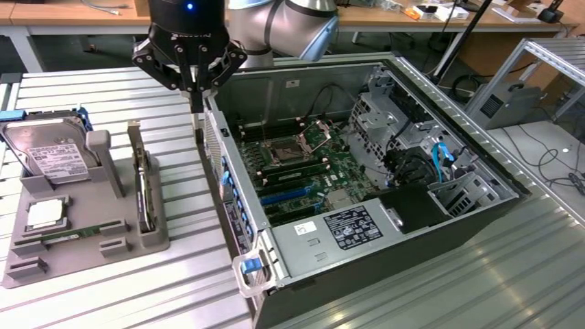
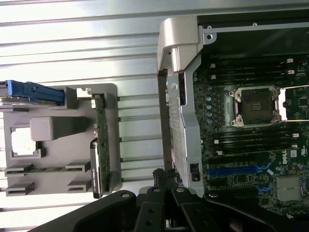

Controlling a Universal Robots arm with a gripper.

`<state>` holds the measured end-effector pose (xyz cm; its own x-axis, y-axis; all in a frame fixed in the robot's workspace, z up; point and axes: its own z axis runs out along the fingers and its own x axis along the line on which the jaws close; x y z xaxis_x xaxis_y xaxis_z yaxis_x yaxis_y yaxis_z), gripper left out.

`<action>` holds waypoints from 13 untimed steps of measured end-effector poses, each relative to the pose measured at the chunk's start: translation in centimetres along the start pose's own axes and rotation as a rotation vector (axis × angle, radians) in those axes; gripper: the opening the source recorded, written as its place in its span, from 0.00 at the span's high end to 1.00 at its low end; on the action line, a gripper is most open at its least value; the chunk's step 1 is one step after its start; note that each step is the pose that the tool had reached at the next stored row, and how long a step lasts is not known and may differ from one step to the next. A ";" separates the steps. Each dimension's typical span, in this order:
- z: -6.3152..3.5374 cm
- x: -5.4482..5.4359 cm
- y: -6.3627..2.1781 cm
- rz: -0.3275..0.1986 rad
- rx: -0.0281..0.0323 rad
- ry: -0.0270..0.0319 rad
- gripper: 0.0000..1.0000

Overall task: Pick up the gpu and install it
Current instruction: 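Reach for the gpu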

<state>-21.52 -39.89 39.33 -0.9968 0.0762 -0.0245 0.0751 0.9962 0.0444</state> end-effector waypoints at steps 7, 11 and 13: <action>-0.01 0.3 -0.02 0.000 0.0000 0.0000 0.89; -0.01 0.5 -0.04 0.000 0.0000 0.0000 0.89; -0.01 0.6 -0.05 0.000 -0.0001 0.0000 0.89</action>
<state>-22.15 -39.89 39.33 -0.9968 0.0762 -0.0245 0.0751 0.9962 0.0444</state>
